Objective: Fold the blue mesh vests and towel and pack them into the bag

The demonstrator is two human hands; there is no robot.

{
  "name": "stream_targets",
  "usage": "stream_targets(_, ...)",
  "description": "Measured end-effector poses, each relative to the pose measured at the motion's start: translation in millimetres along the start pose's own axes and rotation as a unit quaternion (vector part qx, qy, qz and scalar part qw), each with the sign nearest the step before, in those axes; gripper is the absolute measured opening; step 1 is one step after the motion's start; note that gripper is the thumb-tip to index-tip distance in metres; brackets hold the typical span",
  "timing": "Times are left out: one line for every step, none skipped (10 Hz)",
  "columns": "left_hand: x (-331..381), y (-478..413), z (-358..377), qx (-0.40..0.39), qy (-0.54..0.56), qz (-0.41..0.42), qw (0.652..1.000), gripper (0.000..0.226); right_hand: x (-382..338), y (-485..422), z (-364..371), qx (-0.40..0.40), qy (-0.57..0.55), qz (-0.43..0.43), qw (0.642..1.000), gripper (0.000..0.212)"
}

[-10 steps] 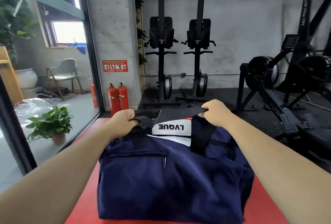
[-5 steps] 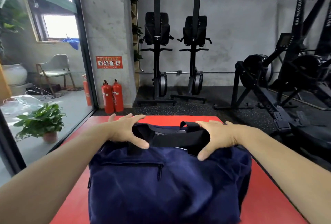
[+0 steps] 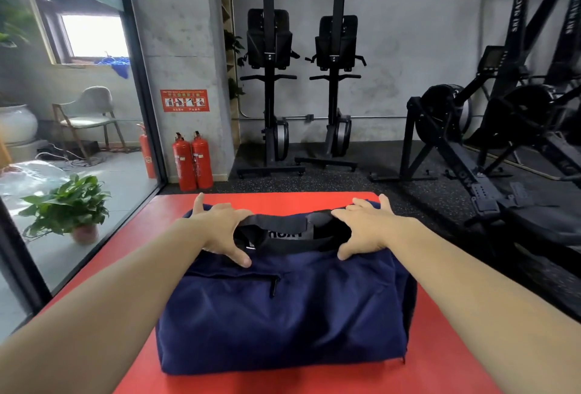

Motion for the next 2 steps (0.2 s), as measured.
stream_targets(4,28,-10,0.010,0.005,-0.018,1.000,0.128,-5,26,-5,0.020,-0.065,0.023,0.997,0.096)
stream_targets(22,55,-14,0.067,0.044,0.006,0.997,0.123,-9,56,-6,0.088,-0.119,0.050,0.988,0.091)
Point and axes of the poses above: each hand's wrist, its own y-axis away from the middle knuckle, its own z-axis out of the palm, x = y × z, the point moved 5 cm from there along -y, towards the middle knuckle, and after that the axes turned 10 degrees about -z, right-handed, at the moved point
